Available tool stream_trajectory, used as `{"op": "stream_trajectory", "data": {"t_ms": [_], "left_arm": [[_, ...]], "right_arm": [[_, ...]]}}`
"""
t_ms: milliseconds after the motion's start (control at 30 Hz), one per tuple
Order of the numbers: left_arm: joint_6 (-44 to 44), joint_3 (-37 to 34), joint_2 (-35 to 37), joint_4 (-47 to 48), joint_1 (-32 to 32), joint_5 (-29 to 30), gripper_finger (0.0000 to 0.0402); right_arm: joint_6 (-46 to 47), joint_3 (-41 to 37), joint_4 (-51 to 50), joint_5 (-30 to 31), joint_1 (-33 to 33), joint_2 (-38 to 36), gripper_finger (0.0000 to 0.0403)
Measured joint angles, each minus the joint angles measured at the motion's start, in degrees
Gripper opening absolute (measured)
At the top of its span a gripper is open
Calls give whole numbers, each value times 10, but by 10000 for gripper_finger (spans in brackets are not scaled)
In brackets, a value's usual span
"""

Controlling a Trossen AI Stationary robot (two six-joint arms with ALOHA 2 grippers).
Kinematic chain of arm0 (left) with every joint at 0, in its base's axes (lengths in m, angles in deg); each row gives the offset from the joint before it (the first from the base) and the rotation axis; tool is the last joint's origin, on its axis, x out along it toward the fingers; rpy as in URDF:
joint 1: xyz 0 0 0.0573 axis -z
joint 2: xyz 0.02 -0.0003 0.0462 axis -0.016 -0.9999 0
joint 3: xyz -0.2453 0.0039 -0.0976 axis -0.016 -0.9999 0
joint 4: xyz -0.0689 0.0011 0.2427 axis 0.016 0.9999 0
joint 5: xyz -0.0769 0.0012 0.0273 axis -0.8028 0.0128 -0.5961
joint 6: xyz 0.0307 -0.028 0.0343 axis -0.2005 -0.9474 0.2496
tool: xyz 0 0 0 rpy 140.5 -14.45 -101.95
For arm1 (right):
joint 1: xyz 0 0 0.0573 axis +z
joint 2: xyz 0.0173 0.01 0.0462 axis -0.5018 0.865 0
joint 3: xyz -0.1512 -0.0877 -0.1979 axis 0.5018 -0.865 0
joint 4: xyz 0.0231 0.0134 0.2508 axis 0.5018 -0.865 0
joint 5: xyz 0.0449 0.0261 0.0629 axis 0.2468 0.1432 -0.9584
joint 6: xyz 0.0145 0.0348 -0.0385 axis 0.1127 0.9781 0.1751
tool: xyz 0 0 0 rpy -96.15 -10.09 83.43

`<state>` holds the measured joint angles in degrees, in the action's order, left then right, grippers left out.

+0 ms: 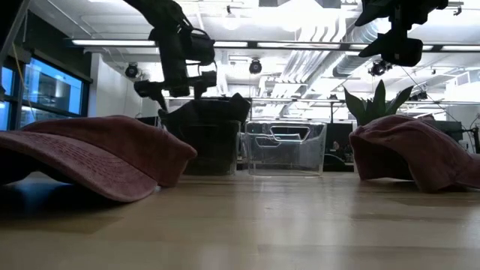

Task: Pick & Place hat
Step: Put the black cap into the left transparent bin

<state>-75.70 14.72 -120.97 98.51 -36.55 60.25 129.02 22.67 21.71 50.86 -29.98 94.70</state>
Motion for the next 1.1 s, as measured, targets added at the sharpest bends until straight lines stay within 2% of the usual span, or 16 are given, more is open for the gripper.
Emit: {"op": "stream_trajectory", "data": {"t_ms": [200,333,467,600,1100], "left_arm": [[0,0,1,39,-1,0,292],[8,-12,12,47,0,-51,292],[-4,-47,31,6,3,-92,292],[-26,-76,42,-17,9,-98,292],[-62,-80,43,-80,16,-135,292]], "right_arm": [[1,0,0,0,0,0,250],[0,0,0,0,0,0,250],[0,0,0,0,0,0,250],[0,0,0,0,0,0,250],[-1,0,0,0,0,0,250]]}}
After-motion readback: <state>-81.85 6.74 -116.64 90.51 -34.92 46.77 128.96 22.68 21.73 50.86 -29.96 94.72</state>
